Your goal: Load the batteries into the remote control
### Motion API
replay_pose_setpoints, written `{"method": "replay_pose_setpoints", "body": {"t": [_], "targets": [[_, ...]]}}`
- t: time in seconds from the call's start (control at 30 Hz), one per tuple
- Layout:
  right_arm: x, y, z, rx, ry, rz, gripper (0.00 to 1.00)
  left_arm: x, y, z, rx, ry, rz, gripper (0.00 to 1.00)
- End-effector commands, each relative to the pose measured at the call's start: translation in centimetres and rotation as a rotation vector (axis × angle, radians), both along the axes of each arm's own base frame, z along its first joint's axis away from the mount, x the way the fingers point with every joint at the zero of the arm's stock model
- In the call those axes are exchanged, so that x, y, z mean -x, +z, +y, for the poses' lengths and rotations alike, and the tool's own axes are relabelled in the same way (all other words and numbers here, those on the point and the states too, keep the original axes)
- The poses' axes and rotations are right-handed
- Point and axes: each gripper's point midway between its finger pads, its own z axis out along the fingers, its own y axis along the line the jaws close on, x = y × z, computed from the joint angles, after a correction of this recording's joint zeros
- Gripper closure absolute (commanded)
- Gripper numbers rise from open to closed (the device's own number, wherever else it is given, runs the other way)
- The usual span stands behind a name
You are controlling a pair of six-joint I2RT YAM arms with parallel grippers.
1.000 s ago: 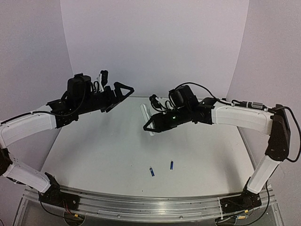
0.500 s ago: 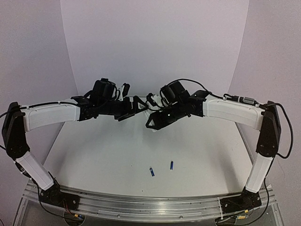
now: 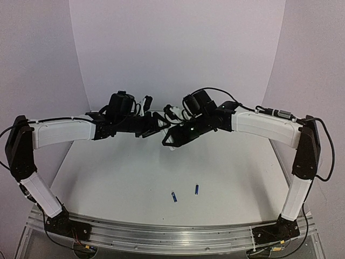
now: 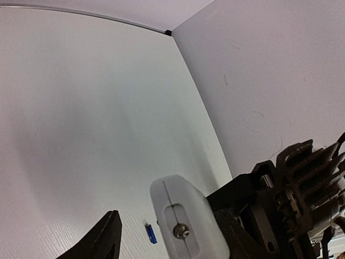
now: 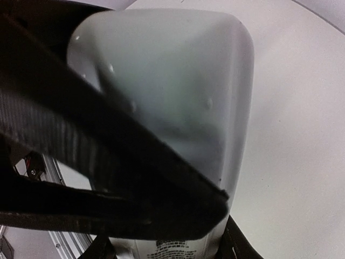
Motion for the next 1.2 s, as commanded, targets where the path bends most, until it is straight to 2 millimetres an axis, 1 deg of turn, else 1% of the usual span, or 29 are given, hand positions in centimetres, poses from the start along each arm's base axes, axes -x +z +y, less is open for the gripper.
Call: {"method": "replay_pose_setpoints", "body": {"t": [0.0, 0.1, 0.17, 0.2, 0.23, 0.27, 0.3, 0.33, 0.4, 0.47, 0.53, 0.6, 0.67, 0.7, 0.77, 0.87, 1.0, 1.07, 1.17], "targets": [[0.6, 2.1, 1.4, -0.094, 0.045, -0.008, 0.81, -0.3, 1.8, -0.6, 0.097, -0.002, -0.037, 0.46], [0.7, 1.8, 1.2, -0.092, 0.036, -0.001, 0.82, -0.3, 1.7, -0.7, 0.118, 0.004, -0.026, 0.58], [0.7, 1.7, 1.1, -0.088, 0.034, -0.004, 0.81, -0.4, 1.6, -0.7, 0.123, 0.008, -0.019, 0.73], [0.7, 1.6, 0.9, -0.085, 0.032, -0.006, 0.81, -0.3, 1.4, -0.8, 0.126, 0.003, -0.015, 0.84], [0.7, 1.7, 0.8, -0.083, 0.03, -0.01, 0.79, -0.2, 1.3, -0.8, 0.128, -0.003, -0.01, 0.94], [0.8, 1.7, 0.7, -0.082, 0.031, -0.014, 0.75, -0.1, 1.2, -0.8, 0.127, -0.005, -0.006, 0.99], [0.9, 1.8, 0.6, -0.081, 0.034, -0.018, 0.68, 0.0, 1.1, -0.8, 0.124, -0.007, -0.004, 1.0], [1.1, 1.9, 0.4, -0.081, 0.042, -0.023, 0.56, 0.1, 1.1, -0.8, 0.123, -0.012, -0.008, 1.0], [1.7, 2.1, 0.0, -0.079, 0.073, -0.04, 0.37, 0.3, 1.1, -0.6, 0.113, -0.034, -0.027, 1.0], [2.3, 2.3, -0.8, -0.067, 0.099, -0.072, 0.24, 0.7, 1.0, -0.5, 0.105, -0.08, -0.038, 1.0], [3.0, 2.2, -1.7, -0.049, 0.128, -0.107, 0.16, 0.9, 0.6, 0.0, 0.106, -0.124, -0.014, 1.0], [3.9, 2.9, -2.7, -0.035, 0.189, -0.185, 0.13, 1.2, 0.2, 0.6, 0.127, -0.173, 0.025, 1.0], [5.4, 2.5, -3.8, -0.012, 0.278, -0.243, 0.13, 1.1, -0.6, 1.3, 0.137, -0.189, 0.069, 1.0], [6.0, 2.8, -4.4, -0.006, 0.324, -0.294, 0.13, 1.3, -0.9, 1.4, 0.135, -0.201, 0.078, 1.0], [7.0, 2.8, -5.4, 0.013, 0.389, -0.359, 0.13, 2.0, -1.3, 1.4, 0.127, -0.242, 0.096, 1.0], [7.3, 2.8, -6.1, 0.043, 0.44, -0.437, 0.13, 3.3, -1.5, 1.1, 0.138, -0.311, 0.139, 1.0], [7.2, 2.7, -5.6, 0.045, 0.475, -0.458, 0.13, 4.3, -2.3, 0.6, 0.159, -0.364, 0.19, 1.0], [7.2, 2.9, -5.1, 0.027, 0.483, -0.445, 0.13, 4.3, -2.9, 0.2, 0.155, -0.372, 0.212, 1.0], [7.1, 2.6, -4.2, 0.01, 0.506, -0.426, 0.13, 4.3, -3.7, -0.3, 0.158, -0.389, 0.235, 1.0]]}}
